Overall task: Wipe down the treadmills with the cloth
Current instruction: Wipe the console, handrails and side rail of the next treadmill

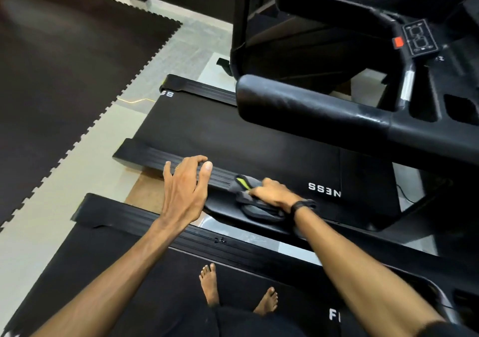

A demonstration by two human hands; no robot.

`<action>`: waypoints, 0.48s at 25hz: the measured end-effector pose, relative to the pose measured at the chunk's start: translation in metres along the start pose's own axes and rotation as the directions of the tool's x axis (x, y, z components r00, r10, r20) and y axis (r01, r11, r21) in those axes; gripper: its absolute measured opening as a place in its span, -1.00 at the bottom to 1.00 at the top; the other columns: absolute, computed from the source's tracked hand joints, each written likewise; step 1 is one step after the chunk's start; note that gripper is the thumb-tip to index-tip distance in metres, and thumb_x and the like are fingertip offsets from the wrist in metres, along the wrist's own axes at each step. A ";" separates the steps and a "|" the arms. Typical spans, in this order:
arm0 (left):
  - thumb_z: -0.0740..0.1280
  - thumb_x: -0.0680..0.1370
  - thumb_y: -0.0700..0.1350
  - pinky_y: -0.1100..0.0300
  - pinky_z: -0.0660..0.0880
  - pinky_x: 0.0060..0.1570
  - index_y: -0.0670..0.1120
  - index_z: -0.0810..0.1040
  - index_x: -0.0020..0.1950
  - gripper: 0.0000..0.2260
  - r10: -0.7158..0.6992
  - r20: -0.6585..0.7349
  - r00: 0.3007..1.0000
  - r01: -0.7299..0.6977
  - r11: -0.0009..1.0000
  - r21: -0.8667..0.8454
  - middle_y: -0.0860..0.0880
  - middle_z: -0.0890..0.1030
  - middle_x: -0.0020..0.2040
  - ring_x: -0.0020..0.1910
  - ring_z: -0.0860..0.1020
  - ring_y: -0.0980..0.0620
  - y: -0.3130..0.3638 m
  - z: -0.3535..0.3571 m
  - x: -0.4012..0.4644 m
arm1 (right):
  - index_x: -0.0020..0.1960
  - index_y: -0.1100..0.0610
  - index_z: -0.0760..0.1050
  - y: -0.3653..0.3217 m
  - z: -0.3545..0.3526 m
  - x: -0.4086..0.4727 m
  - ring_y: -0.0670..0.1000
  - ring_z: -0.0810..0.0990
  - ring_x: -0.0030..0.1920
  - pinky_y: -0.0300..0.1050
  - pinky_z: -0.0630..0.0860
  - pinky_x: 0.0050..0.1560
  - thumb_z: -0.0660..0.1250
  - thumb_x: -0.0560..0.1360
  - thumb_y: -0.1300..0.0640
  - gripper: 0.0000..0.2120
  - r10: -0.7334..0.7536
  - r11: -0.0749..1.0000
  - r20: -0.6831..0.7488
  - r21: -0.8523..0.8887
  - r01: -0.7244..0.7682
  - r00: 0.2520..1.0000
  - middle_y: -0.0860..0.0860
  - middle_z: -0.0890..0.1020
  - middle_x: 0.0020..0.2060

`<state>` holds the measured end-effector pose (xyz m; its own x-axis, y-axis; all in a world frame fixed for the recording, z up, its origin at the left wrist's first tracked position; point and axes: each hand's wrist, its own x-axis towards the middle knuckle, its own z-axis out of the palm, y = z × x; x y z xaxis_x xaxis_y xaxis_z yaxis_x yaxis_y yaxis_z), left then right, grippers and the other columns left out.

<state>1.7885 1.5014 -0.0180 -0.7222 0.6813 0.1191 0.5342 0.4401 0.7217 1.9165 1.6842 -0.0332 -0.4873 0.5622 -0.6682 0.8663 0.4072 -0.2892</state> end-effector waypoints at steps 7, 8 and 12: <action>-0.04 0.61 0.19 -0.23 0.16 0.45 -0.03 0.54 0.15 -0.54 -0.080 -0.006 0.997 0.078 0.988 -0.130 0.13 0.55 0.05 0.04 0.47 0.11 -0.007 -0.009 0.030 | -0.13 0.06 0.46 -0.077 0.045 -0.041 0.25 0.60 0.01 0.08 0.44 -0.07 0.26 0.55 -0.17 -0.70 -0.412 0.909 -0.304 -0.198 0.366 0.859 0.14 0.65 -0.04; -0.03 0.61 0.18 -0.25 0.20 0.42 -0.04 0.56 0.14 -0.54 -0.059 -0.005 0.998 0.057 0.989 -0.136 0.12 0.55 0.03 0.02 0.47 0.11 -0.003 -0.006 0.036 | -0.10 0.05 0.47 -0.070 0.051 -0.050 0.23 0.59 -0.02 0.07 0.43 -0.11 0.26 0.54 -0.18 -0.71 -0.473 0.880 -0.356 -0.226 0.417 0.806 0.11 0.63 -0.08; 0.01 0.61 0.16 -0.25 0.34 0.32 -0.08 0.59 0.06 -0.55 0.092 0.051 0.994 -0.082 0.980 -0.181 0.04 0.63 0.01 0.03 0.57 -0.03 0.014 0.009 0.043 | 0.25 0.03 0.54 -0.015 0.057 -0.074 0.17 0.59 0.11 0.10 0.51 0.00 0.25 0.51 -0.25 -0.53 -0.502 0.863 -0.434 -0.304 0.403 0.748 0.05 0.62 0.08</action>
<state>1.7689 1.5425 -0.0088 -0.6466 0.7479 0.1502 0.5030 0.2700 0.8210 1.9457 1.5951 -0.0185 -0.8471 0.5284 -0.0567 0.5179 0.7970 -0.3108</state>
